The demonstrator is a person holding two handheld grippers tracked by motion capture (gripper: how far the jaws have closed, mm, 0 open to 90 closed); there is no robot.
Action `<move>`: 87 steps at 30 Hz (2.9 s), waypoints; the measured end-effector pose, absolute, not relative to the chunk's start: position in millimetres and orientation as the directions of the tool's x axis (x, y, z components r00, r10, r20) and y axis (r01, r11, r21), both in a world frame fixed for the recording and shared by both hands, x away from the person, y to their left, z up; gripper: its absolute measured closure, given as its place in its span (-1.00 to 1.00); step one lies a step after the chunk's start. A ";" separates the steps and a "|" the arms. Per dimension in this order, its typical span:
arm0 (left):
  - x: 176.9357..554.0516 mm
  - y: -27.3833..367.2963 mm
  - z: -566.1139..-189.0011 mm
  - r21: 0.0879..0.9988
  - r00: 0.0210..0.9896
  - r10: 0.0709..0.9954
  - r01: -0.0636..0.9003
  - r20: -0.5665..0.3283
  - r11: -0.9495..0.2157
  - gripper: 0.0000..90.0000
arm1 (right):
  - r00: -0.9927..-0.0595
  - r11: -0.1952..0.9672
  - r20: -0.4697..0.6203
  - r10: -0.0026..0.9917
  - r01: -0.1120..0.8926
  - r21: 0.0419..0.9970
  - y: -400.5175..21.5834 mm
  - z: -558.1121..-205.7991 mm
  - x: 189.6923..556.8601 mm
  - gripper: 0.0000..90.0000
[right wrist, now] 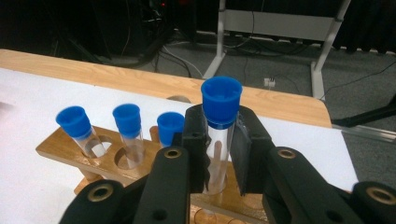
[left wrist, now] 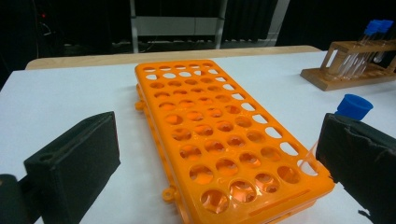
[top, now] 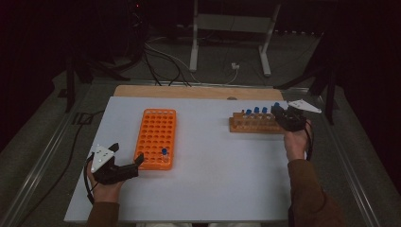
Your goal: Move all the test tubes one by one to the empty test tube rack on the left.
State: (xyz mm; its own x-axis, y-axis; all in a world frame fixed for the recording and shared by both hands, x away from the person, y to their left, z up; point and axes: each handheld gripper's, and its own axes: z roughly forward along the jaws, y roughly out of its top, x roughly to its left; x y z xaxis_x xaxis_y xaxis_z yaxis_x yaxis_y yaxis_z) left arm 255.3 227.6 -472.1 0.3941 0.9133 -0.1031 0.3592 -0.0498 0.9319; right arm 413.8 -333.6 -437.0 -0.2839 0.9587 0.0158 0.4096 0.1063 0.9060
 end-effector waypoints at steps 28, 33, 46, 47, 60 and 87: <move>255.0 228.2 -471.6 0.932 0.386 0.917 0.359 -0.103 -0.047 -0.99 | -0.341 0.130 -0.002 0.940 0.351 0.927 -325.6 -402.6 403.4 0.70; 255.1 228.4 -471.5 0.932 0.385 0.917 0.359 -0.103 -0.046 -0.99 | -0.360 0.132 0.003 0.933 0.351 0.927 -322.2 -401.5 400.1 0.70; 255.2 228.1 -471.3 0.933 0.386 0.917 0.357 -0.102 -0.046 -0.99 | -0.451 0.158 0.018 0.892 0.348 0.924 -299.8 -398.1 388.4 0.70; 255.3 228.1 -471.3 0.932 0.387 0.917 0.358 -0.101 -0.049 -0.99 | -0.461 0.163 0.017 0.887 0.349 0.923 -297.2 -398.4 387.4 0.70; 256.2 225.5 -471.6 0.930 0.394 0.914 0.361 -0.091 -0.063 -0.99 | -0.561 0.186 0.035 0.827 0.331 0.925 -263.6 -396.4 376.2 0.70; 268.8 213.4 -440.4 0.939 0.479 0.871 0.338 -0.108 -0.069 -0.97 | -0.744 0.224 0.093 0.662 0.315 0.922 -169.3 -394.2 367.9 0.70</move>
State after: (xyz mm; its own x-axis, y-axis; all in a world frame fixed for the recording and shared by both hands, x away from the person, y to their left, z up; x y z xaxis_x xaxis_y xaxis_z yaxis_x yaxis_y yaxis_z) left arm 268.8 213.4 -440.4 0.4786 0.8714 -0.1079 0.3380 -0.0695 0.9386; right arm 367.9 -169.3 -394.2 -0.7436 0.6622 0.0929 0.3150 0.2244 0.9222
